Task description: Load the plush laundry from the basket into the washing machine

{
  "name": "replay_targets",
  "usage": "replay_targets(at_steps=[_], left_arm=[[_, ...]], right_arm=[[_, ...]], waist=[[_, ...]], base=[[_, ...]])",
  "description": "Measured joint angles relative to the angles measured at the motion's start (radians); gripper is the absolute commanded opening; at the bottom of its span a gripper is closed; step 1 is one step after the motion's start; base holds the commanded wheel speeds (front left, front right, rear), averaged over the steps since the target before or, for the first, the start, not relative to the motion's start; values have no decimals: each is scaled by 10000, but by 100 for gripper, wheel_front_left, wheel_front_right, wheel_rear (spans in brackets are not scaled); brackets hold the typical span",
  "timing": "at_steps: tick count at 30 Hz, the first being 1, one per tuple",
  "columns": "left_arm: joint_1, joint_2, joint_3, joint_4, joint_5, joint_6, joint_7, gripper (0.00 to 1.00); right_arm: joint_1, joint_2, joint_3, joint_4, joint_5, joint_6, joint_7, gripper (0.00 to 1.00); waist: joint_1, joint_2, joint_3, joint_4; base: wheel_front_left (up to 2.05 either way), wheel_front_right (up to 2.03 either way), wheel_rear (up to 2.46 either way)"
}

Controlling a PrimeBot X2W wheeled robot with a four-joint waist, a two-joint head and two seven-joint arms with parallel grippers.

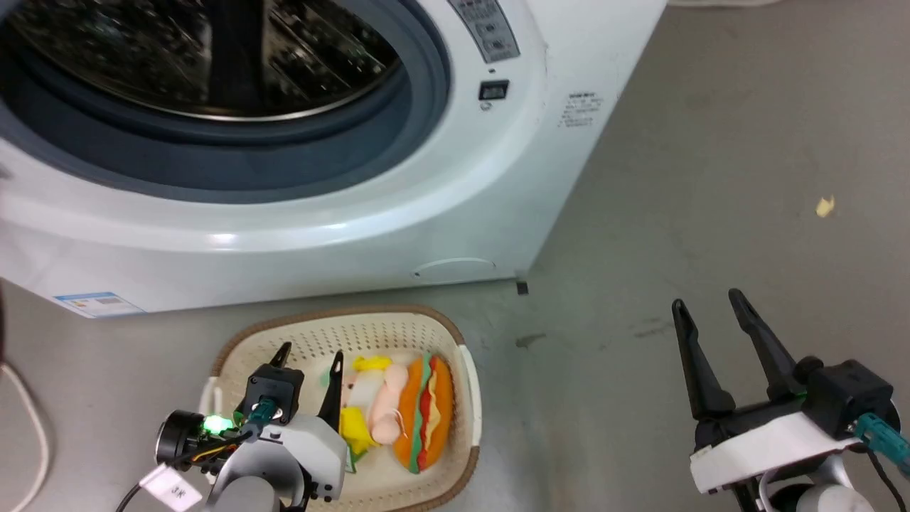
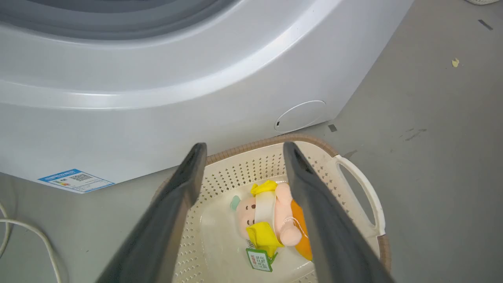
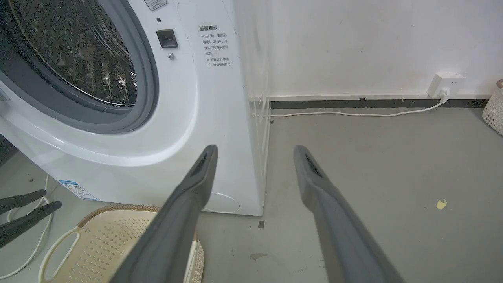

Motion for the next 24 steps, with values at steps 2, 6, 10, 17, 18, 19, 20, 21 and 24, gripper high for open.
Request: replay_targets(at_steps=[2,6,10,17,18,19,20,21,24], left_arm=[[-263,119,-167,560,33,-105,40,100],[-611,299,-259,1258,61,-117,136,100],[-863,424,-286,1799,58,-115,290,100],[-1546,694,-472,2926,-15,-144,445,100],[-1628,736,-508,3045,-19,-173,445,100],[-1702,790,-562,3152,-13,-196,431,100],[-1758,861,-616,3254,-10,-217,389,100],[-1815,917,-675,3373,-6,-222,385,100],[-2011,1024,-823,3741,-8,-284,387,100]], right_arm=[[-83,0,42,-46,171,0,-81,100],[-117,0,148,-92,309,0,-163,100],[-169,0,199,-167,431,0,-211,100],[-346,0,261,-257,681,0,-380,100],[-369,0,270,-261,715,0,-408,100],[-416,0,290,-261,742,0,-433,100],[-477,0,311,-263,786,0,-443,100],[-526,0,337,-268,817,0,-476,100],[-564,0,454,-263,880,0,-518,100]], waist=[[0,0,266,-152],[0,0,636,-355],[0,1,918,-505],[0,0,1698,-808],[0,0,1795,-839],[0,0,1885,-872],[0,0,1970,-908],[0,0,2055,-944],[0,1,2319,-1035]], base=[[0,0,0],[0,0,0],[0,0,0],[0,0,0],[0,0,0],[0,0,0],[0,0,0],[0,0,0],[0,0,0]])
